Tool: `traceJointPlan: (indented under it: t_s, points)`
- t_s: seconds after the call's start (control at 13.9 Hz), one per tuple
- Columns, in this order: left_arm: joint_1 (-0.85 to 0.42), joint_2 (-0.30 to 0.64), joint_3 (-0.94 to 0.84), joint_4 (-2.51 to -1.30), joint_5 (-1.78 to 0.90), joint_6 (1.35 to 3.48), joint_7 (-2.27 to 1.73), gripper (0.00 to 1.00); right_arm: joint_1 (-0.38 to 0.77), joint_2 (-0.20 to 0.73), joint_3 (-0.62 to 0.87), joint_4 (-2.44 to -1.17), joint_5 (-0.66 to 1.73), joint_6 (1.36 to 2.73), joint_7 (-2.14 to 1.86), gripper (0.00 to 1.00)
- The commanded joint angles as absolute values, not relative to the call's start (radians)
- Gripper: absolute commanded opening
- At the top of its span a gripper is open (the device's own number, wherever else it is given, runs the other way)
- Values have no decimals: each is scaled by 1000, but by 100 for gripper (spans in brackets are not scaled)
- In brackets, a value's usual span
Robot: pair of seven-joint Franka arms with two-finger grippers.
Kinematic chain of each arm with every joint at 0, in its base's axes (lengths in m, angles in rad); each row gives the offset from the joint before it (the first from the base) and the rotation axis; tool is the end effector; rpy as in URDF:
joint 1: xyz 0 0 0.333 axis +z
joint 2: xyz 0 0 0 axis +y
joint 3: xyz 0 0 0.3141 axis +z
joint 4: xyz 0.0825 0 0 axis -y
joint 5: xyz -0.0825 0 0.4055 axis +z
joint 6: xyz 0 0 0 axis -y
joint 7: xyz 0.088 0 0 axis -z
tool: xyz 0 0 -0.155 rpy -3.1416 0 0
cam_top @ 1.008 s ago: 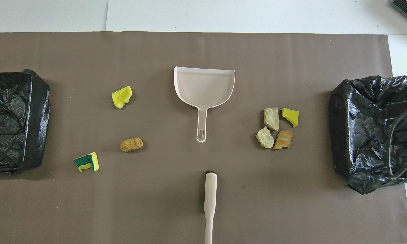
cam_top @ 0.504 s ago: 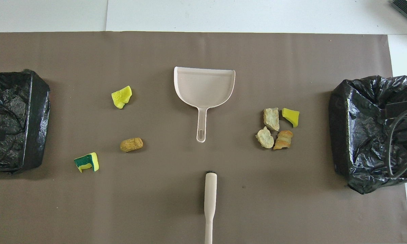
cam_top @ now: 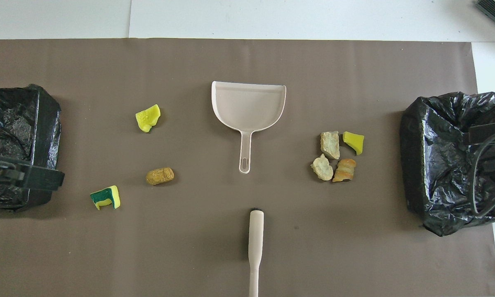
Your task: Sweep and dump trash in bin
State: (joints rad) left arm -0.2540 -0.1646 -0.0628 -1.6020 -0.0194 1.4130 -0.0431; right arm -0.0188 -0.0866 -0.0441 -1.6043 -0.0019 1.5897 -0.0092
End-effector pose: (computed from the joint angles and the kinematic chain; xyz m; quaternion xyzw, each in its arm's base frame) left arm 0.4782 -0.1630 0.6348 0.9904 -0.1373 -0.0130 0.0022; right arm 0.5533 -0.0361 0.6086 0.9990 -0.0268 0.0360 0.0003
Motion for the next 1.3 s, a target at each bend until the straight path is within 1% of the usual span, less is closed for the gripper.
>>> traceJointPlan:
  t_s: [0.0, 0.22, 0.5, 0.72, 0.79, 0.94, 1.08, 1.22]
  points:
    - [-346, -235, -49, -1748, -43, 1506, -136, 100, -23, -95, -43, -1606, 14, 1574, -37, 100]
    - [-437, -236, -49, -1825, -70, 1561, -231, 100, -23, -97, -43, -1608, 15, 1557, -38, 100]
    - [-625, -251, -49, -2011, -77, 1730, -415, 100, -21, -101, -29, -1602, 2, 1549, -41, 100]
    - [-751, -247, -49, -2089, -78, 1810, -533, 100, -20, -147, -31, -1666, 2, 1546, -60, 100]
    - [-784, -247, -49, -2130, -77, 1859, -581, 100, -12, -147, -23, -1686, 2, 1548, -52, 100]
    - [-839, -246, -49, -2190, -78, 1929, -646, 100, 12, -132, -21, -1719, 2, 1583, -32, 100]
    - [-915, -169, -49, -2223, -77, 2003, -708, 100, 37, -126, -20, -1810, 2, 1664, 32, 100]
    - [-963, -146, -49, -2291, -77, 2138, -796, 100, 60, -118, -17, -1893, 5, 1754, 80, 100]
